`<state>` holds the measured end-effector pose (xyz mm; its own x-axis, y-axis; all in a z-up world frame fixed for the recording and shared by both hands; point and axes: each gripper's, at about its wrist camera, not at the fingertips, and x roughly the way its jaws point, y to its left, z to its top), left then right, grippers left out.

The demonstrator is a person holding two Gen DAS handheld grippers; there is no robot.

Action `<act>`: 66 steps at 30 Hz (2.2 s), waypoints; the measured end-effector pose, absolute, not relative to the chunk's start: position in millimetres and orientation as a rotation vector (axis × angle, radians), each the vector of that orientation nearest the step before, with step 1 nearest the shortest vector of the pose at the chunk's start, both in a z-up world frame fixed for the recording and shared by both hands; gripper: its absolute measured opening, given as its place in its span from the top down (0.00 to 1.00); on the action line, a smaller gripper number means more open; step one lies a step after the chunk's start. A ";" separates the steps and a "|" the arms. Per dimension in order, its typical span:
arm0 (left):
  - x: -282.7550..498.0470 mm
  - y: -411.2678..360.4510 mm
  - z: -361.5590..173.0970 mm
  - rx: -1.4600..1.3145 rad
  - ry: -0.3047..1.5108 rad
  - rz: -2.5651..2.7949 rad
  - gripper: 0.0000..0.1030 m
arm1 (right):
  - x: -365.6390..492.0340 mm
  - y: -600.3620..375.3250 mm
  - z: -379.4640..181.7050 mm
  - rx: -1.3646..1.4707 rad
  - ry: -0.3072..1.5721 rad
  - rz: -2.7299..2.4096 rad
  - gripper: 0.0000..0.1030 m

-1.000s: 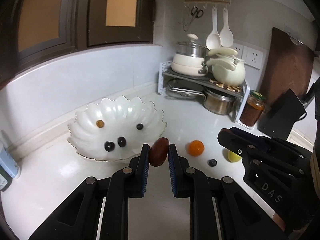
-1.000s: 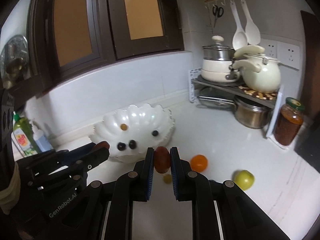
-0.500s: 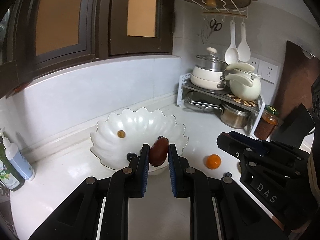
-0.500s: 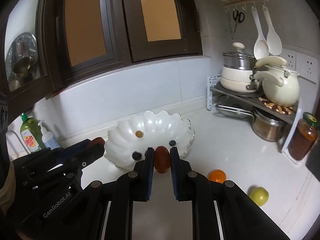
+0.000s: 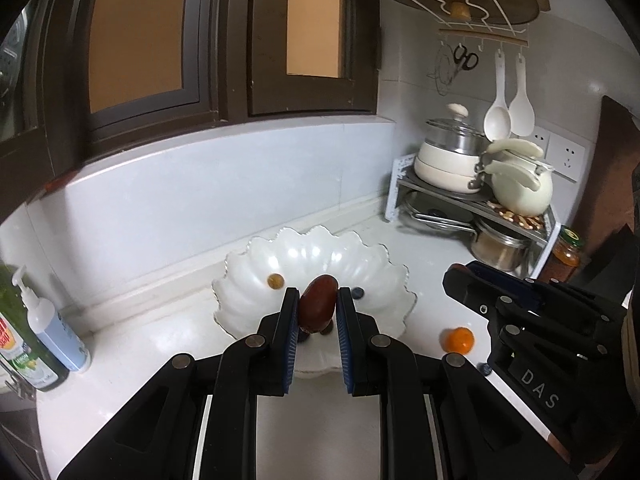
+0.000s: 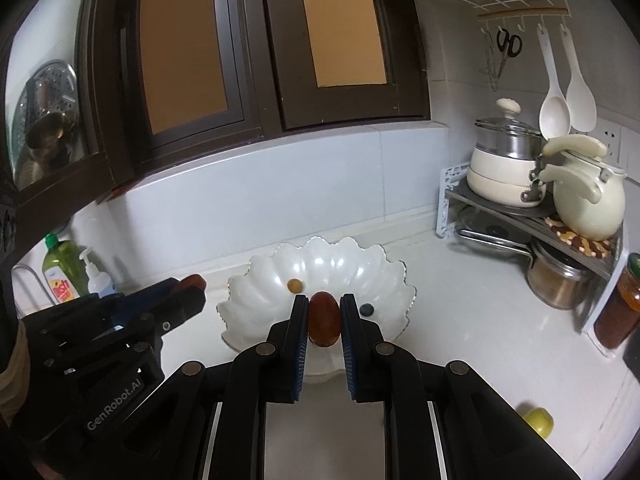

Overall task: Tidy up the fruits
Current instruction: 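Carry both dark red dates over the white bowl, then open both grippers to drop the dates into the bowl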

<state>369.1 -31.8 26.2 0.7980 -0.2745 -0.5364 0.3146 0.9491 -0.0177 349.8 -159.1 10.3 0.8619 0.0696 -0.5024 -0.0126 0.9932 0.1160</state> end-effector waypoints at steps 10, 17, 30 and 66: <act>399.9 -28.3 24.2 0.074 0.593 -0.272 0.81 | 381.2 -157.9 9.5 0.083 0.555 0.028 0.83; 424.5 -31.5 13.8 0.094 0.628 -0.240 0.81 | 412.3 -165.3 -0.5 0.069 0.602 -0.001 0.83; 479.3 -42.3 -10.5 0.135 0.726 -0.226 0.81 | 477.0 -172.0 -35.8 0.056 0.755 0.007 0.83; 571.3 -46.9 -83.2 0.119 0.990 -0.123 0.60 | 575.4 -171.2 -100.6 0.022 1.050 0.068 0.82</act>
